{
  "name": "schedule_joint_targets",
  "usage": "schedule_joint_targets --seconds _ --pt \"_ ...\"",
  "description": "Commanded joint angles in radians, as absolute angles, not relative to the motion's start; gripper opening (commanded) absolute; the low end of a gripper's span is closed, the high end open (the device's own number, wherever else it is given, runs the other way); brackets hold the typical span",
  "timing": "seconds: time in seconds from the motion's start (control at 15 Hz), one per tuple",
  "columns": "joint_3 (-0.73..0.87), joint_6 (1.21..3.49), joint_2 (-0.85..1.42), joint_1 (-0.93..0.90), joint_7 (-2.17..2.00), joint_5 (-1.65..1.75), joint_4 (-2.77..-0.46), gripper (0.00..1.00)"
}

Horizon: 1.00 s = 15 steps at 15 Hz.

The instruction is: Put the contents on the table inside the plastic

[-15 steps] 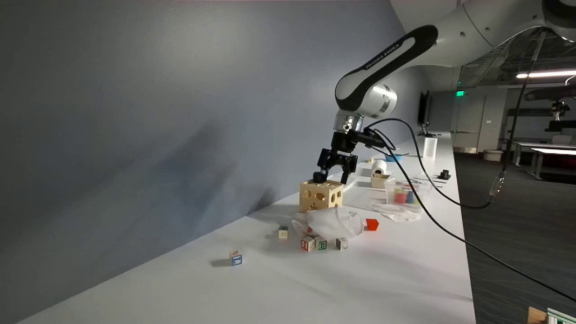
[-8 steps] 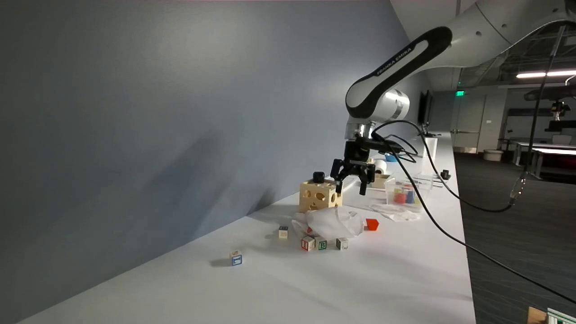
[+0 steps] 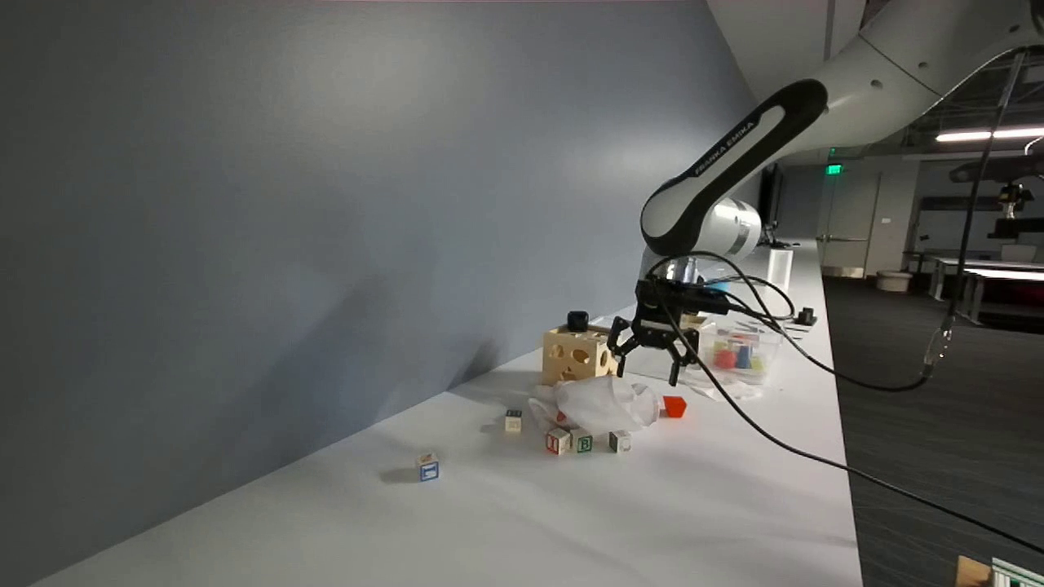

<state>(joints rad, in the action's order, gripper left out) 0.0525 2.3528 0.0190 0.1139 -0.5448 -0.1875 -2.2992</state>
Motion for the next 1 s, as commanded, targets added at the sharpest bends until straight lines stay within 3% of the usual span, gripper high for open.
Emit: schedule_joint_targets --seconds 0.0,0.4,0.93 --pt "0.063 2.519 0.006 0.095 -0.713 -0.194 -2.382 1.00" --pt "0.054 2.802 0.022 0.077 -0.916 -0.241 -2.456 1.00" --pt "0.042 2.820 0.031 0.044 -1.025 -0.322 -2.473 1.00"
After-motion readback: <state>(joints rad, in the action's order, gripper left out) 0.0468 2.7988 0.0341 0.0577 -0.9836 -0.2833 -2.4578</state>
